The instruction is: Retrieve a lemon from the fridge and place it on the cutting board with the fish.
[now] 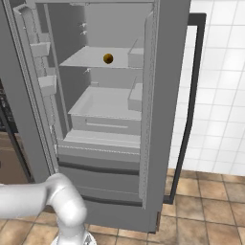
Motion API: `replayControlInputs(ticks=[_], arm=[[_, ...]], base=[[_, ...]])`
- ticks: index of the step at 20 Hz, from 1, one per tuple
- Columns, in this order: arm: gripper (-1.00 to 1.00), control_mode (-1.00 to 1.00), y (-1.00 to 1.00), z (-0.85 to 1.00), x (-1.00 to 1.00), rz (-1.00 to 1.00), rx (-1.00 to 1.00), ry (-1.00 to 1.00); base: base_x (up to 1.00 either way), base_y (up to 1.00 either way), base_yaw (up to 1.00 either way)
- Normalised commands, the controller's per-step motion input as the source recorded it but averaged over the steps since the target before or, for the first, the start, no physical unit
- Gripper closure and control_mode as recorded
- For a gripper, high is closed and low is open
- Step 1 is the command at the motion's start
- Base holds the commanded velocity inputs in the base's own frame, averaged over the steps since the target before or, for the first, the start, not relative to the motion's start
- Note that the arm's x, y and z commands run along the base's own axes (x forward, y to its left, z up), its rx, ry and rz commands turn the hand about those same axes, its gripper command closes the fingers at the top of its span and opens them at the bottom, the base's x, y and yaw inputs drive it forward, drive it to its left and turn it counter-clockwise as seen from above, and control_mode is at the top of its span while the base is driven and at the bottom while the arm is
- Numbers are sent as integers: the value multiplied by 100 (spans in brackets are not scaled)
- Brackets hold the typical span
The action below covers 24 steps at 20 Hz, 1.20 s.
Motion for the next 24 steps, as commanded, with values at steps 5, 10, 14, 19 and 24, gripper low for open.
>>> replayControlInputs(ticks=[5,10,14,19,24], arm=[[-100,-100,20,-19,-54,9,-13,2],[-100,-100,-2,-23,-93,21,-18,-2],[-100,-100,-34,-17,-100,29,-10,-10],[-100,-100,-51,0,-100,31,0,-7],[-100,-100,-70,11,-94,23,11,-1]], base=[[0,0,0],[0,0,0],[0,0,0],[0,0,0],[0,0,0]])
